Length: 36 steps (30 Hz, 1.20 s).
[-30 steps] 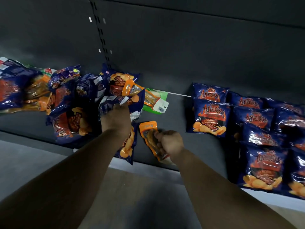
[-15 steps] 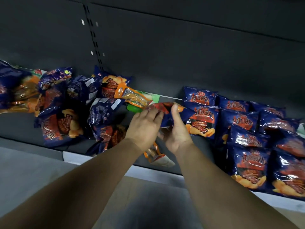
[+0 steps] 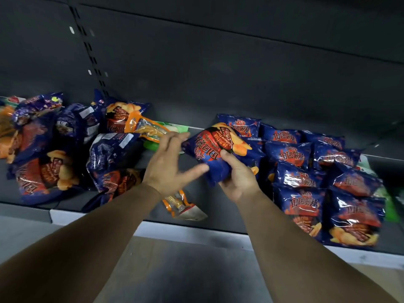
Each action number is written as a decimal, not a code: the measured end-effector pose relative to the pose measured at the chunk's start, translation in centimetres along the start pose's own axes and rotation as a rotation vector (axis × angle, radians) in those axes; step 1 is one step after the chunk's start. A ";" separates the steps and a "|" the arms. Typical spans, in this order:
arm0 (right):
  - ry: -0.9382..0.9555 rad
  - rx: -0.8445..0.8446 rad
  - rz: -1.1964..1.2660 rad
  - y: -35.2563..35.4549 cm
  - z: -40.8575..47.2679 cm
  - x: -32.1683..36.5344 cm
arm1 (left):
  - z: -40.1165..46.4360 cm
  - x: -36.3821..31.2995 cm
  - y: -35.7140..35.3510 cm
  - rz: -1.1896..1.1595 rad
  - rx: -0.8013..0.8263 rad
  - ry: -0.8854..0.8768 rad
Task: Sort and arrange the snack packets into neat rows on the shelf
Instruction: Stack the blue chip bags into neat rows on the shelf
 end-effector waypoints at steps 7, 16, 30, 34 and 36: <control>0.010 0.060 -0.016 -0.1 -0.3 0.0 | -1.9 3.5 -5.3 -0.942 0.194 1.018; -0.120 0.066 -0.387 1.4 -1.1 -0.4 | 0.3 3.4 -4.8 -0.988 -0.047 0.903; 0.295 0.242 -1.202 -1.4 -1.6 3.2 | 3.3 -1.4 -4.3 0.248 0.687 0.228; 0.329 0.078 -0.828 0.7 -1.2 4.5 | 4.5 -0.3 -2.4 -0.083 0.335 0.333; 0.293 0.006 -0.652 1.9 -1.0 5.0 | 4.4 1.5 -1.1 -0.374 0.038 0.461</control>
Point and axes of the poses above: each hand's wrist, its own z-axis towards the middle knuckle, its own y-axis out of the back of the hand, x = y × z, the point moved 8 cm from there along z, towards the middle knuckle, and after that the axes turned 3 degrees about x, right-handed, at the moved point
